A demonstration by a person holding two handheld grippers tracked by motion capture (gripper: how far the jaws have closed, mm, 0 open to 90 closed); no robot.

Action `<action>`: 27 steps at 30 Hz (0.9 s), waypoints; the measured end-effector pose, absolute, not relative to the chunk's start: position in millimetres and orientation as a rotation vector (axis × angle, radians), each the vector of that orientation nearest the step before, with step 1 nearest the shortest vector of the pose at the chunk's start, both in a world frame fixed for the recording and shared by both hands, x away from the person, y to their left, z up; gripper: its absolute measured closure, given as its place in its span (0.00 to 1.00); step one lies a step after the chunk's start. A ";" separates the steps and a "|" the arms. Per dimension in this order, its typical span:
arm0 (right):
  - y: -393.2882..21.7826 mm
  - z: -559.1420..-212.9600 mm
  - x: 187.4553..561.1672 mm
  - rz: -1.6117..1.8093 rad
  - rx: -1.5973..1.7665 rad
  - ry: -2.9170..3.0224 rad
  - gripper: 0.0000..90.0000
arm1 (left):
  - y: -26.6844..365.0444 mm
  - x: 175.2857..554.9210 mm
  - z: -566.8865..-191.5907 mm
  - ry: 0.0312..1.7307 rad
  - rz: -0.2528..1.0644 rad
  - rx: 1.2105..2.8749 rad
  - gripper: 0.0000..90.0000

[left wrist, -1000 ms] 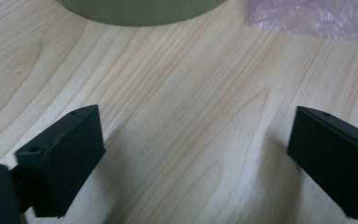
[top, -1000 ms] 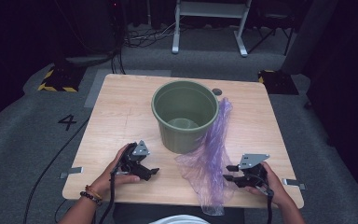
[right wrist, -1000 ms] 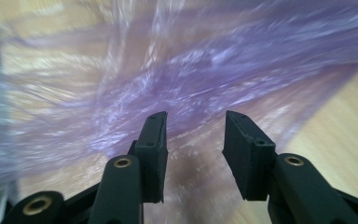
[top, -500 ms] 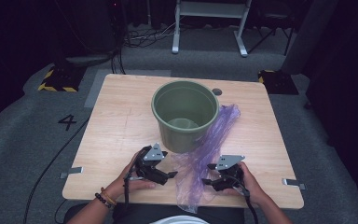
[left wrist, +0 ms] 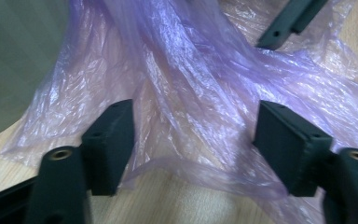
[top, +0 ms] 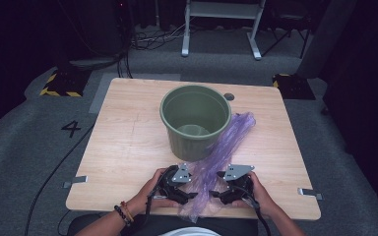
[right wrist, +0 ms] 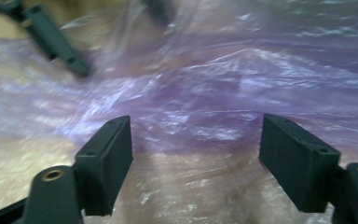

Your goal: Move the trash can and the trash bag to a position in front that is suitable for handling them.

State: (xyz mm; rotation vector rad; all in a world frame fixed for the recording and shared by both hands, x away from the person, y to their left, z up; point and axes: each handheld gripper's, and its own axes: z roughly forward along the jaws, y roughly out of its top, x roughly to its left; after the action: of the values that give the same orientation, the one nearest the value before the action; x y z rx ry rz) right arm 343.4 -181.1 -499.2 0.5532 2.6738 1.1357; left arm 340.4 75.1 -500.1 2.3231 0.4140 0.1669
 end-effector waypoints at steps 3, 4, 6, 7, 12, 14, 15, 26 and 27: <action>-186.0 -497.6 341.4 1.159 0.517 2.676 0.26 | 84.2 343.2 -500.3 0.418 0.165 2.319 0.34; -189.1 -496.2 341.2 1.159 0.514 2.668 0.25 | 89.4 345.0 -501.1 0.415 0.170 2.308 0.34; -198.2 -492.7 341.2 1.173 0.530 2.657 0.25 | 104.4 348.4 -502.0 0.414 0.160 2.301 0.34; -204.1 -490.9 341.8 1.177 0.542 2.651 0.25 | 112.8 350.7 -501.9 0.409 0.163 2.303 0.34; -240.1 -481.7 350.5 1.177 0.656 2.546 0.26 | 150.2 356.0 -501.5 0.374 0.148 2.314 0.32; -253.7 -476.5 358.4 1.191 0.746 2.468 0.27 | 162.2 357.1 -502.4 0.390 0.157 2.309 0.29; -259.0 -473.8 362.7 1.194 0.776 2.427 0.27 | 167.3 357.3 -502.9 0.396 0.158 2.302 0.29; -285.9 -468.8 414.0 1.171 1.009 2.311 0.21 | 213.5 367.1 -503.3 0.497 0.201 2.297 0.23; -286.4 -472.9 418.9 1.152 1.037 2.309 0.22 | 217.3 367.5 -503.4 0.512 0.207 2.292 0.23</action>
State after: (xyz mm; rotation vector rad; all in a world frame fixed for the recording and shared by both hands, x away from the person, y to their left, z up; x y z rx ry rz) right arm 418.9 -286.4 -472.9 1.0374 2.3093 1.1518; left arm 367.5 217.3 -503.4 2.2915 0.5124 0.2073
